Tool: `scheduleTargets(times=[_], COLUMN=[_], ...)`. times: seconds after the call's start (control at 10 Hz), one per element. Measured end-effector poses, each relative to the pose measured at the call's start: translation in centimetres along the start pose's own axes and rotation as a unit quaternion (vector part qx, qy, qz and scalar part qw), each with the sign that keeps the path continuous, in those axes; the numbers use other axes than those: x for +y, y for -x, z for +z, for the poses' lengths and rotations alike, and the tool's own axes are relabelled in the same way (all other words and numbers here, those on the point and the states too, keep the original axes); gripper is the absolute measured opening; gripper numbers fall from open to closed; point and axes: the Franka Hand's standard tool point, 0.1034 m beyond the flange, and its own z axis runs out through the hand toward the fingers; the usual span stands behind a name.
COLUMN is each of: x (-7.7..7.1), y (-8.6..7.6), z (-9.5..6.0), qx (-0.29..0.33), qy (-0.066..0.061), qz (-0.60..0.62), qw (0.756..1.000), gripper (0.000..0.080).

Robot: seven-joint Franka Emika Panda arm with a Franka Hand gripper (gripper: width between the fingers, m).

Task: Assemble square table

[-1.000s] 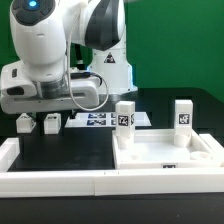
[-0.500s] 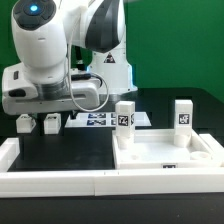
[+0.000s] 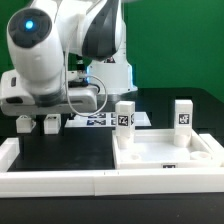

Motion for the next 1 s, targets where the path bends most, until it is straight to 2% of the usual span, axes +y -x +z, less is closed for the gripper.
scheduleTargets(times=[0.3, 0.7, 0.8, 0.9, 1.0], x=[0.28, -0.08, -0.06, -0.12, -0.12], y=[-0.58, -0.92, -0.92, -0.94, -0.93], z=[0.39, 0.23, 0.24, 0.23, 0.23], qx=[-0.063, -0.059, -0.059, -0.059, -0.059], qy=[-0.001, 0.003, 0.003, 0.003, 0.003], qz=[0.003, -0.001, -0.001, -0.002, -0.002], qw=[0.998, 0.998, 0.998, 0.998, 0.998], gripper=[0.0648, 0.0621, 0.0438, 0.0438, 0.0284])
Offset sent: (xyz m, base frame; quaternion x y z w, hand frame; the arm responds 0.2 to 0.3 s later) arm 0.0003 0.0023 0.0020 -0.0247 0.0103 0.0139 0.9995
